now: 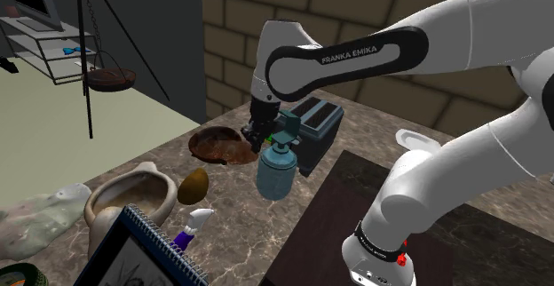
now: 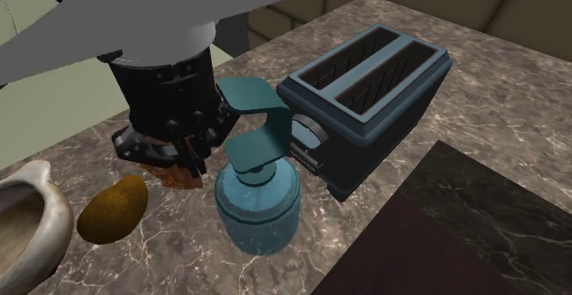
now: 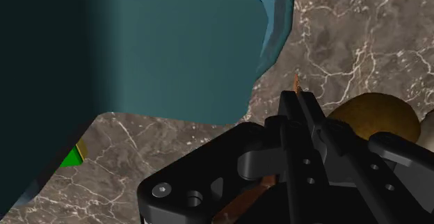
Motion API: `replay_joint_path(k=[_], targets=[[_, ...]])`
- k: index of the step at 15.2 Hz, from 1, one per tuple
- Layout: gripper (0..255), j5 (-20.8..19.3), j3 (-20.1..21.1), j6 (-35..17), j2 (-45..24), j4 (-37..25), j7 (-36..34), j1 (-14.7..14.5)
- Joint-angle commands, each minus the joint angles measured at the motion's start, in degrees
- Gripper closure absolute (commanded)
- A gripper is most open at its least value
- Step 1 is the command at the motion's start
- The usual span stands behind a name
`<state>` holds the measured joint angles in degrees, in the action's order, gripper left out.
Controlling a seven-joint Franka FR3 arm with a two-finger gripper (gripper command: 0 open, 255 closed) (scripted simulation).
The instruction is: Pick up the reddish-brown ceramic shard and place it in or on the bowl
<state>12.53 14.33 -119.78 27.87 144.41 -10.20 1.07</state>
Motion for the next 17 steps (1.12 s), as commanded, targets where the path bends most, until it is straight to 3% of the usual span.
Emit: replay_joint_path(k=[1,11,17], targets=[[255,-1.3,-0.6,-1.2,-4.8,-3.4,1.1,1.4],[255,-7.0,-3.2,0.0,-26.6,-25.8,3.9,5.6],[255,-7.1,-3.1,-4.5,-28.3,-22.9,4.1,5.5]])
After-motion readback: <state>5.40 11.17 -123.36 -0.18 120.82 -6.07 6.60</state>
